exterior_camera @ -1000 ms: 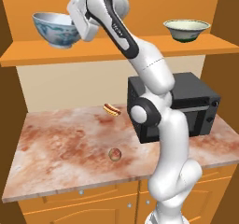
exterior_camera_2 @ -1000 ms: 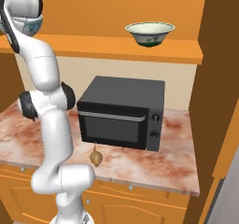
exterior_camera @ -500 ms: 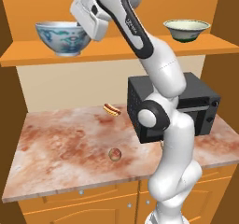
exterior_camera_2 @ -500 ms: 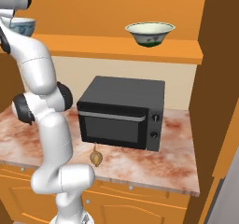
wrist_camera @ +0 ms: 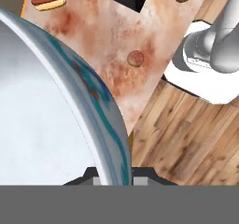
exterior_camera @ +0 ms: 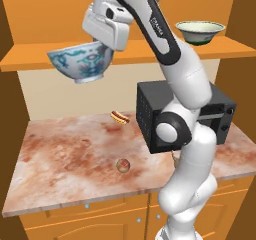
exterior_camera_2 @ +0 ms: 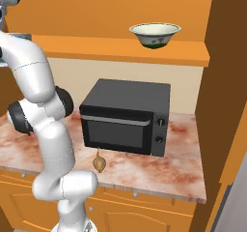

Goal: Pick both bowls and place them on the counter. Then place the peach in one bowl and place the onion in the other bowl.

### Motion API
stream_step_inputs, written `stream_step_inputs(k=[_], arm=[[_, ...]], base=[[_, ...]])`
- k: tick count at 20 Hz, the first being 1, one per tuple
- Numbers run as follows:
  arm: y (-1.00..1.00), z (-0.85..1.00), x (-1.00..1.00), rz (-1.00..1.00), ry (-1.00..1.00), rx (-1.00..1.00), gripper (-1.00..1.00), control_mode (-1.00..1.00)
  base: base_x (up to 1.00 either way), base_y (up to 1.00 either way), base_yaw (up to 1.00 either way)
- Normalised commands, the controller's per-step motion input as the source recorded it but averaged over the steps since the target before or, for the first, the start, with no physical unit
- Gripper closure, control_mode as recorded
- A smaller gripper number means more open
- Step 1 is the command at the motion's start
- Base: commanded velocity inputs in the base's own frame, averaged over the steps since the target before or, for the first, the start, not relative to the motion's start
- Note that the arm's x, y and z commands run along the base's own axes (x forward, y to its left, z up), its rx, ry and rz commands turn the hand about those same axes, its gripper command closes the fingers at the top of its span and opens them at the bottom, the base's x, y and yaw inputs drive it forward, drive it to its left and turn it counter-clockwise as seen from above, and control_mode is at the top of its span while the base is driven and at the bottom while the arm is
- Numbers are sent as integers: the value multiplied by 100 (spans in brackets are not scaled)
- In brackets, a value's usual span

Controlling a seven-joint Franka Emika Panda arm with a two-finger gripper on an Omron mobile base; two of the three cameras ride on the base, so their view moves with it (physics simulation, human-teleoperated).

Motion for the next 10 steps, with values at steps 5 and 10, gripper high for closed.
stream_step_inputs(k=[5, 10], arm=[[-37, -78, -93, -2, -1, 0, 100, -100], [-44, -93, -82, -2, -15, 2, 100, -100]], base=[[0, 0, 0], [0, 0, 0]])
